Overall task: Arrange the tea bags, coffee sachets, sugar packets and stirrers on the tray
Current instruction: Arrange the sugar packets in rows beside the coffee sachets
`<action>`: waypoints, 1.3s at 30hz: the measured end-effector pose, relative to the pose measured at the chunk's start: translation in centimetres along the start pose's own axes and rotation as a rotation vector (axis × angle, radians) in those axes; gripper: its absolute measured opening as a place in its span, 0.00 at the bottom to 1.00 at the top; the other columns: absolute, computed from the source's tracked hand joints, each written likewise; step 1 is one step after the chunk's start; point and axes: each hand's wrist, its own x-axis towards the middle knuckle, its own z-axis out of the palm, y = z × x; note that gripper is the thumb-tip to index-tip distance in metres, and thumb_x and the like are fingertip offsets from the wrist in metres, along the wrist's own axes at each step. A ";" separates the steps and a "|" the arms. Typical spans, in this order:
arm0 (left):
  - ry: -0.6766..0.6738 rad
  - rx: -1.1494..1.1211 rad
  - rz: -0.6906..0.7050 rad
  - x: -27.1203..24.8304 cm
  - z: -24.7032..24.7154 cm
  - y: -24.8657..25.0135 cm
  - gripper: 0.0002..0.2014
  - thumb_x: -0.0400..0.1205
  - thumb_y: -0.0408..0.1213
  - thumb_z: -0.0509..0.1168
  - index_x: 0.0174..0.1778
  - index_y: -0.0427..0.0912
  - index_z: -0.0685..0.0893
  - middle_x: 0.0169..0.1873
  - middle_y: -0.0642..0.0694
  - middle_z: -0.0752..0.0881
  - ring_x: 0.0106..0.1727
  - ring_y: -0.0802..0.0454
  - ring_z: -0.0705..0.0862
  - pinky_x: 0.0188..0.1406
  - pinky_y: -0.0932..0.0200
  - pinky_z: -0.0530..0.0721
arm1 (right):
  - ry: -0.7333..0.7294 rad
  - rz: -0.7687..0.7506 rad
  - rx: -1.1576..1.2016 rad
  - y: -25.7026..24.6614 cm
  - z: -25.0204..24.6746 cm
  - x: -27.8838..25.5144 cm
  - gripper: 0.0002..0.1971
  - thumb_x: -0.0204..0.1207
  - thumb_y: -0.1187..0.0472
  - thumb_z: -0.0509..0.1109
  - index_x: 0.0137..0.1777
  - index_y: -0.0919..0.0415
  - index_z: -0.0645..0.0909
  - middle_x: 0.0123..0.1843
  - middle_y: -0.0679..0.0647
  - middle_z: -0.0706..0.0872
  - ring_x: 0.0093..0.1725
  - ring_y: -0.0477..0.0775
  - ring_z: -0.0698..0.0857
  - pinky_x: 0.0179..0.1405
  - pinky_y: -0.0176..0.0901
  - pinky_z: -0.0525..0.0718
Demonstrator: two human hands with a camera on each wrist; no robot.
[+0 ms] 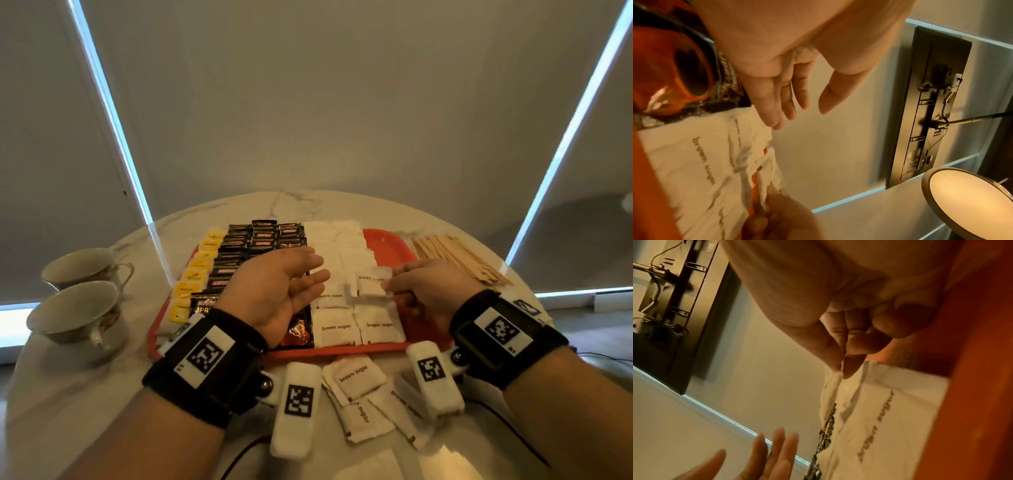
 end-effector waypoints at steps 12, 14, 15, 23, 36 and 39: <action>-0.062 0.154 -0.044 -0.9 1.5 -1.8 0.08 0.85 0.34 0.72 0.58 0.39 0.92 0.56 0.43 0.94 0.61 0.46 0.92 0.64 0.52 0.89 | 0.017 0.045 -0.171 -0.1 0.0 0.1 0.05 0.71 0.67 0.82 0.45 0.66 0.91 0.31 0.55 0.83 0.28 0.51 0.77 0.27 0.41 0.77; -0.064 0.225 -0.007 -0.9 1.9 -1.7 0.07 0.86 0.33 0.72 0.57 0.41 0.93 0.55 0.43 0.94 0.60 0.47 0.92 0.65 0.51 0.89 | 0.028 0.015 -0.159 0.0 -0.1 -0.3 0.07 0.72 0.65 0.82 0.48 0.61 0.90 0.33 0.53 0.85 0.29 0.49 0.77 0.28 0.41 0.77; -0.064 0.290 0.021 -0.9 2.1 -1.5 0.06 0.86 0.33 0.72 0.56 0.42 0.93 0.56 0.43 0.94 0.60 0.48 0.92 0.65 0.51 0.89 | 0.049 -0.024 -0.150 0.1 -0.1 -0.4 0.07 0.73 0.63 0.81 0.49 0.59 0.89 0.36 0.52 0.86 0.30 0.48 0.78 0.28 0.41 0.77; -0.194 1.066 0.240 -1.5 4.4 1.0 0.10 0.84 0.38 0.73 0.61 0.54 0.91 0.56 0.57 0.90 0.58 0.59 0.87 0.54 0.63 0.85 | -0.046 -0.140 -0.221 -1.3 0.6 -0.8 0.05 0.76 0.56 0.75 0.49 0.54 0.92 0.47 0.51 0.94 0.43 0.51 0.88 0.41 0.51 0.87; -0.250 1.589 0.135 -0.7 5.9 0.1 0.18 0.79 0.37 0.76 0.64 0.58 0.91 0.65 0.55 0.88 0.61 0.57 0.86 0.55 0.62 0.85 | -0.035 0.008 0.475 0.2 0.6 -1.0 0.20 0.86 0.50 0.68 0.73 0.57 0.78 0.62 0.52 0.87 0.56 0.52 0.83 0.59 0.48 0.80; -0.250 1.617 0.110 -0.2 5.9 0.0 0.17 0.79 0.38 0.77 0.64 0.57 0.92 0.66 0.55 0.88 0.61 0.57 0.85 0.55 0.62 0.84 | -0.069 0.022 0.524 0.4 0.7 -0.9 0.15 0.87 0.48 0.66 0.67 0.54 0.81 0.50 0.46 0.90 0.48 0.48 0.85 0.52 0.46 0.81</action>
